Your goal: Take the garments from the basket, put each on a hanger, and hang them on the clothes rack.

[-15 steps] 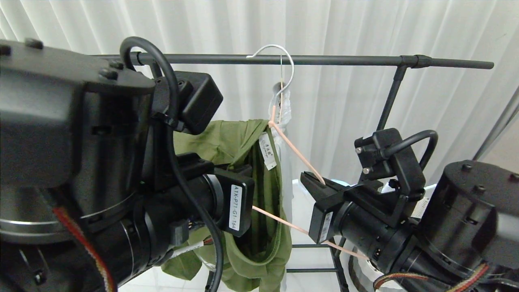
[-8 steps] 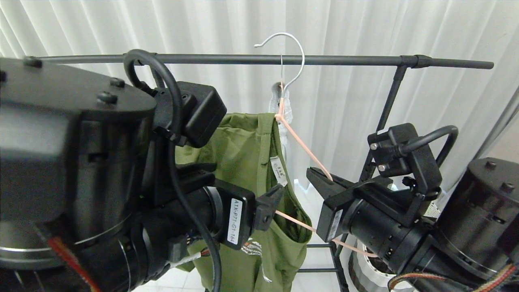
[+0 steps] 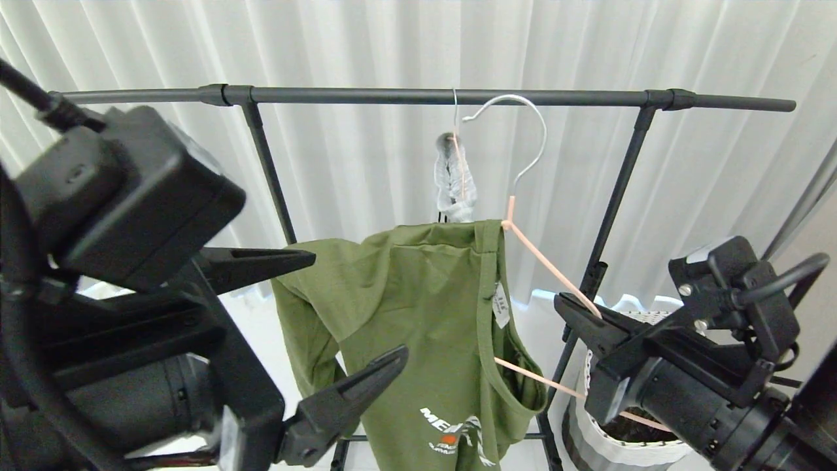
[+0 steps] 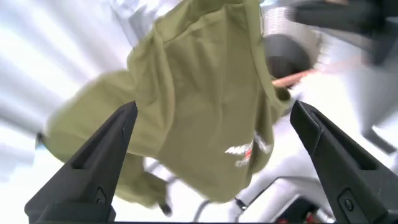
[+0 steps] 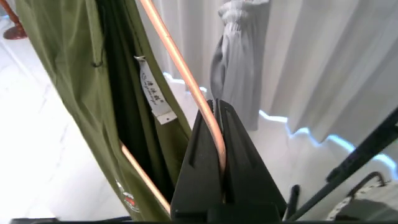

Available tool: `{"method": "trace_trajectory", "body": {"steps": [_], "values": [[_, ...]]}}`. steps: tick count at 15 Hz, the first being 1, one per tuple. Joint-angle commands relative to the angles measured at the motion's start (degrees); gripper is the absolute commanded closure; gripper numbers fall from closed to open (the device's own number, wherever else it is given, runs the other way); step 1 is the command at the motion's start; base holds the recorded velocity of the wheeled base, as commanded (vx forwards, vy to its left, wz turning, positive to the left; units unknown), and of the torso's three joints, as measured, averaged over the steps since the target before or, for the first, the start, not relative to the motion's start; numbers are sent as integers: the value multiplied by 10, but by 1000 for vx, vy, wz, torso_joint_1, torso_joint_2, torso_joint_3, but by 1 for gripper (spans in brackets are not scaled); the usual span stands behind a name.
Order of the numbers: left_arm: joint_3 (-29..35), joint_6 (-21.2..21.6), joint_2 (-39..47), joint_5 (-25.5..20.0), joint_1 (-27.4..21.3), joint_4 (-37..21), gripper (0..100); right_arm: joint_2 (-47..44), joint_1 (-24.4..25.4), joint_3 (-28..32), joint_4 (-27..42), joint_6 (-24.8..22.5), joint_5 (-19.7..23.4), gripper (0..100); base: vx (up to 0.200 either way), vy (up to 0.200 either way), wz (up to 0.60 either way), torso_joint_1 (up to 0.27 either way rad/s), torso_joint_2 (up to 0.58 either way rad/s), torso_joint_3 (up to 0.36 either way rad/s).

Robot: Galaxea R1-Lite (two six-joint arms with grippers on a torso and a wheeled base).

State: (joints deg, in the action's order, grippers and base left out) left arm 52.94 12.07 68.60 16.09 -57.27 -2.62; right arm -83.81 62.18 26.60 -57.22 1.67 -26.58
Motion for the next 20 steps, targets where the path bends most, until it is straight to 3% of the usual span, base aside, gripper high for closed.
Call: {"method": "trace_trajectory", "body": {"steps": [1, 3, 5, 6, 13, 20], "values": [[-6, 68, -31, -88, 94, 0, 0, 37, -2, -40, -2, -13, 1, 100, 0, 0, 0, 0, 0, 0], [-5, 121, -22, -200, 157, 0, 0, 55, -2, -59, -2, -24, 3, 100, 0, 0, 0, 0, 0, 0], [-6, 152, -3, -282, 169, 0, 0, 61, 0, -74, -2, -43, 4, 100, 0, 0, 0, 0, 0, 0], [-6, 159, 14, -299, 168, 0, 0, 61, 3, -76, -3, -44, 4, 100, 0, 0, 0, 0, 0, 0], [21, 188, 118, -365, 168, 1, 0, 60, 39, -85, -3, -62, 4, 100, 0, 0, 0, 0, 0, 0], [24, 188, 164, -387, 171, 35, 0, 61, 66, -83, -3, -74, 4, 100, 0, 0, 0, 0, 0, 0]]}}
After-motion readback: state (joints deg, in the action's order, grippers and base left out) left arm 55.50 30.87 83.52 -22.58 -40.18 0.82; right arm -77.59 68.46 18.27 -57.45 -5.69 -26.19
